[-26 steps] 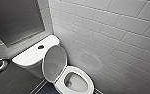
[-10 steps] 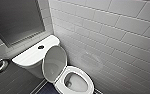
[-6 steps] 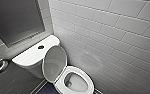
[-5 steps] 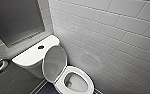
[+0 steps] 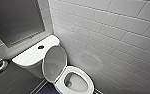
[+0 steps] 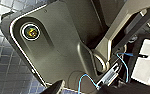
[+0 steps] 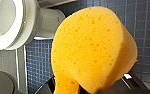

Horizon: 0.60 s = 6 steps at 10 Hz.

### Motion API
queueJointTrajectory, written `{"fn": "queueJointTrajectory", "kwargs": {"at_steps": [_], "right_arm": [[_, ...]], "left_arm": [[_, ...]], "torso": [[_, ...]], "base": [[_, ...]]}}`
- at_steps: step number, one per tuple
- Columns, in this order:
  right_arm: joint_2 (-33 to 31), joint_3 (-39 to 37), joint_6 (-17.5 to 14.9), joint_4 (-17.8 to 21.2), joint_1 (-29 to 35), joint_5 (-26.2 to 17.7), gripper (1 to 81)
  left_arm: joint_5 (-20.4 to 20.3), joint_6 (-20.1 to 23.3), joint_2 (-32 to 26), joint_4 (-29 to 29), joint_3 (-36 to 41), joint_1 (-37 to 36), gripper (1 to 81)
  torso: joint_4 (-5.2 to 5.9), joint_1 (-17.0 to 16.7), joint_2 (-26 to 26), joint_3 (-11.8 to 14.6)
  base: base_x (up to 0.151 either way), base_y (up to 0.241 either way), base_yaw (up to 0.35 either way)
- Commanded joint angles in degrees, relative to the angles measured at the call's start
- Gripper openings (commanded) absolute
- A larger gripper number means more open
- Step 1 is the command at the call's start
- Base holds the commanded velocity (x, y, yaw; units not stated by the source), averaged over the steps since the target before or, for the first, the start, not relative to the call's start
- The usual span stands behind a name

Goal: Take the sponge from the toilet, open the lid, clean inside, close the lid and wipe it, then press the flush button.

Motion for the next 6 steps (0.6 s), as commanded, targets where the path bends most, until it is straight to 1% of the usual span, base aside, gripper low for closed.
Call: {"fn": "queueJointTrajectory", "kwargs": {"at_steps": [1,2,3,4,6], "right_arm": [[-4.5,4.4,5.5,0.3,13.2,-11.4,1.0],[-3.8,4.5,6.1,0.4,16.7,-15.0,1.0],[-3.2,4.4,6.0,0.1,19.5,-17.3,1.0],[-2.5,3.8,6.0,-0.6,21.4,-17.3,1.0],[-0.8,1.6,6.0,-0.1,27.2,-18.5,1.0]], "left_arm": [[-11.3,30.7,-0.7,-35.2,-7.0,1.0,81.1],[-18.1,43.0,-0.2,-45.9,-7.4,3.2,81.1],[-20.9,50.1,0.1,-50.8,-7.1,4.4,81.1],[-21.0,51.1,0.9,-51.7,-7.4,4.8,81.1],[-20.9,51.1,3.1,-51.8,-9.6,5.8,81.1]], "torso": [[0.0,0.0,0.0,0.0],[0.0,0.0,0.0,0.0],[0.0,0.0,0.0,0.0],[0.0,0.0,0.0,0.0],[0.0,0.0,0.0,0.0]], "base": [[0.0,0.0,0.0],[0.0,0.0,0.0],[0.0,0.0,0.0],[0.0,0.0,0.0],[0.0,0.0,0.0]]}}
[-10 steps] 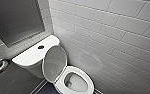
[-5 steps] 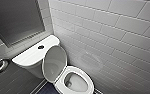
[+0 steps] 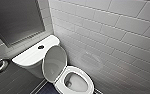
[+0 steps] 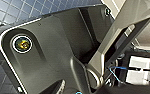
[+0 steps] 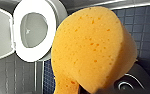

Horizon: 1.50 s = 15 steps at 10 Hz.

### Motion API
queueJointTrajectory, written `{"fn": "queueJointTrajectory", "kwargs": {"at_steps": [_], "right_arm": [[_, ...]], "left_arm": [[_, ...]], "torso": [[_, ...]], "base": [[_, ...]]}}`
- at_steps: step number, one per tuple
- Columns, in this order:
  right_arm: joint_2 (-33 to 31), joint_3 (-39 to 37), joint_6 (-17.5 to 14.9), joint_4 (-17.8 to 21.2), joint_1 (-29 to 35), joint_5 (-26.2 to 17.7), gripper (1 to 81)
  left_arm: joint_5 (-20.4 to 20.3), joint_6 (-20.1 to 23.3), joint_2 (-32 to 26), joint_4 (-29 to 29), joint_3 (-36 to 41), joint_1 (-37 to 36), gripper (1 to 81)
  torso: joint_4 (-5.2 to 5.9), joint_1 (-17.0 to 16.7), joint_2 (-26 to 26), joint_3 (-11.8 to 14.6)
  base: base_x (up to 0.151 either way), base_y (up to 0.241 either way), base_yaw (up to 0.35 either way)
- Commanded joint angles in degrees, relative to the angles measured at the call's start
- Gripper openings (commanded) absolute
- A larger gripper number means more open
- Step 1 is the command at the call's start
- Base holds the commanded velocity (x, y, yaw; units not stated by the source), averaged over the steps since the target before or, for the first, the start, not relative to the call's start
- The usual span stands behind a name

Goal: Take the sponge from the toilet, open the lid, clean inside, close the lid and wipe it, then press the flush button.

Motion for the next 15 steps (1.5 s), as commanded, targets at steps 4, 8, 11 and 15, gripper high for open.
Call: {"fn": "queueJointTrajectory", "kwargs": {"at_steps": [4,8,11,15], "right_arm": [[2.2,-3.8,1.2,-0.4,17.5,-10.8,1.0],[8.3,-7.3,1.3,1.0,28.0,-17.2,1.0],[14.1,-9.8,1.5,1.2,33.2,-21.0,1.0],[21.6,-14.5,1.9,1.2,37.8,-23.8,1.0]], "left_arm": [[-1.0,3.3,6.4,-6.7,-5.4,3.5,81.1],[-1.8,3.4,7.6,-6.6,-7.2,5.9,81.1],[-1.8,3.5,9.4,-6.4,-8.5,7.1,81.1],[-1.8,3.5,11.6,-6.5,-10.8,7.6,81.1]], "torso": [[0.0,0.0,0.0,0.0],[0.0,0.0,0.0,0.0],[0.0,0.0,0.0,0.0],[0.0,0.0,0.0,-4.1]], "base": [[0.0,0.0,0.0],[0.0,0.0,0.0],[0.0,0.0,0.0],[0.0,0.0,0.0]]}}
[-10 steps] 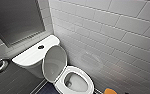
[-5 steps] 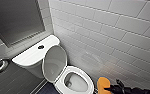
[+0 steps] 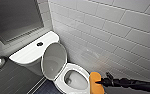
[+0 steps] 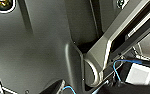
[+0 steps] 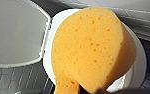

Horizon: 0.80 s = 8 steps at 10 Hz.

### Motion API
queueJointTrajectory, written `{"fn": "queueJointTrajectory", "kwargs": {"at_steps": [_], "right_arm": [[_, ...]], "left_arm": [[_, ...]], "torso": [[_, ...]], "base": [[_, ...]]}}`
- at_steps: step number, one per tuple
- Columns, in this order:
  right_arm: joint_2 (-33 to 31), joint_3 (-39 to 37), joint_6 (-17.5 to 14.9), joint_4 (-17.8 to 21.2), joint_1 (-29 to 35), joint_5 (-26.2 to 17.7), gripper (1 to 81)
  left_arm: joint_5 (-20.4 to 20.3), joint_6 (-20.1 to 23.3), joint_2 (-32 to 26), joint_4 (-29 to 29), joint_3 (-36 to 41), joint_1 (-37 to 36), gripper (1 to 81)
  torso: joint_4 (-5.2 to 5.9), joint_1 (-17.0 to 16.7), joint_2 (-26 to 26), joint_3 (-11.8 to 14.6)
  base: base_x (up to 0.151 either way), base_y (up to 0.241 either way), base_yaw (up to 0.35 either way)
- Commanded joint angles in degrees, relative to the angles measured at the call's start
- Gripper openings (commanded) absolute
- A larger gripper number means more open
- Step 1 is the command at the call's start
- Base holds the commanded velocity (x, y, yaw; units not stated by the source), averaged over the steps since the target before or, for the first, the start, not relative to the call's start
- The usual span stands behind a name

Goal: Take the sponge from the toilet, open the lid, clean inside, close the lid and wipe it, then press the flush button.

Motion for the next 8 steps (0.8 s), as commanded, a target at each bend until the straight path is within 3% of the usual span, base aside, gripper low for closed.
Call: {"fn": "queueJointTrajectory", "kwargs": {"at_steps": [1,4,8], "right_arm": [[3.3,-4.3,0.6,1.6,9.9,-5.7,1.0],[11.4,-14.6,0.6,1.9,13.9,-8.6,1.0],[17.4,-20.4,0.7,1.7,18.0,-10.0,1.0]], "left_arm": [[5.1,0.7,-1.3,-0.3,1.1,1.1,81.1],[2.9,0.5,-0.5,-0.6,-0.1,1.8,81.1],[0.9,0.4,0.6,-0.6,-0.8,2.6,81.1]], "torso": [[0.0,0.0,0.0,0.0],[0.0,0.0,0.0,-0.5],[0.0,0.1,0.1,-0.5]], "base": [[0.0,0.0,0.0],[0.0,0.0,0.0],[0.0,0.0,0.0]]}}
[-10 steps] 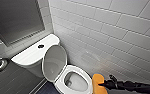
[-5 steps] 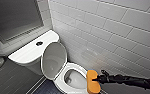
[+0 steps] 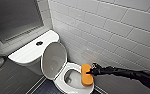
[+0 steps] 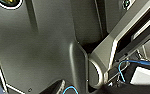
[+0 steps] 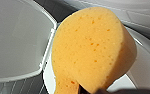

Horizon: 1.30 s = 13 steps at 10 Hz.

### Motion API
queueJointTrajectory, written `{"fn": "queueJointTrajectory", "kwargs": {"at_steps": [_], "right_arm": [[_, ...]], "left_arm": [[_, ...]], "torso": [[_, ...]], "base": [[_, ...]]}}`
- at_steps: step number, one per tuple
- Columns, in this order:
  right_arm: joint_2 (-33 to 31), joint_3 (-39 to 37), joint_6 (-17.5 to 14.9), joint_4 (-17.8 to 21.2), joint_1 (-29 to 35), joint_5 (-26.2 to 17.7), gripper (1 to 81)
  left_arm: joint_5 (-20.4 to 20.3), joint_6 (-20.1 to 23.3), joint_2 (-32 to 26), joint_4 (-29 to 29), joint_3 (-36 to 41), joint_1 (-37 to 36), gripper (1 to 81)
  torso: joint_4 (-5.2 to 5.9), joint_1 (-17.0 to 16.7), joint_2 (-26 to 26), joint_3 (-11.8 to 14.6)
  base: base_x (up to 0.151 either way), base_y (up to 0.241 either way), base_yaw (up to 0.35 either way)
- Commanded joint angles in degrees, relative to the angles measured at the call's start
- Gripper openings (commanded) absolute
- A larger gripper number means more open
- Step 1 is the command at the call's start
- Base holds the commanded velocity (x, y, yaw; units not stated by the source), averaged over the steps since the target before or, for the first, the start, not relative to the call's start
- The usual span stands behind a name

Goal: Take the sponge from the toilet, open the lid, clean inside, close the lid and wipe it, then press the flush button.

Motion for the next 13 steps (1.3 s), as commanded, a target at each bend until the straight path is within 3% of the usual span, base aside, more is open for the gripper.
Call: {"fn": "queueJointTrajectory", "kwargs": {"at_steps": [1,2,4,5,6,9,10,13], "right_arm": [[1.9,-4.6,0.3,1.7,9.3,-3.1,1.0],[2.6,-5.1,0.3,1.6,9.1,-3.1,1.0],[2.6,-4.4,0.3,1.7,9.5,-3.1,1.0],[2.8,-4.4,0.3,1.6,9.6,-3.1,1.0],[3.5,-4.8,0.3,1.5,9.7,-3.0,1.0],[9.0,-9.8,0.2,1.3,10.1,-2.6,1.0],[11.5,-12.3,0.2,1.3,10.3,-2.5,1.0],[15.1,-16.0,0.1,0.9,11.4,-1.7,1.0]], "left_arm": [[3.5,0.4,0.2,-0.2,0.5,2.1,81.1],[3.4,0.5,0.4,-0.2,0.2,2.5,81.1],[3.3,0.5,0.1,-0.2,0.2,3.4,81.1],[3.1,0.5,0.1,-0.1,0.2,3.9,81.1],[2.1,0.5,0.3,-0.1,0.4,4.6,81.1],[-2.3,0.8,0.7,0.3,0.8,7.2,81.1],[-2.4,0.8,0.7,0.2,0.7,7.5,81.1],[-2.5,0.8,1.5,0.4,0.5,8.2,81.1]], "torso": [[0.0,0.0,0.0,0.0],[0.0,3.7,-5.7,0.0],[0.0,4.6,-7.1,0.0],[0.0,1.8,-2.9,0.0],[0.0,2.9,-4.7,-3.2],[0.0,3.7,-5.9,-6.6],[0.0,3.7,-5.9,-4.2],[0.0,3.8,-5.9,-5.4]], "base": [[0.0,0.0,0.0],[0.0,0.0,0.0],[0.0,0.0,0.0],[0.0,0.0,0.0],[0.0,0.0,0.0],[0.0,0.0,0.0],[0.0,0.0,0.0],[0.0,0.0,0.0]]}}
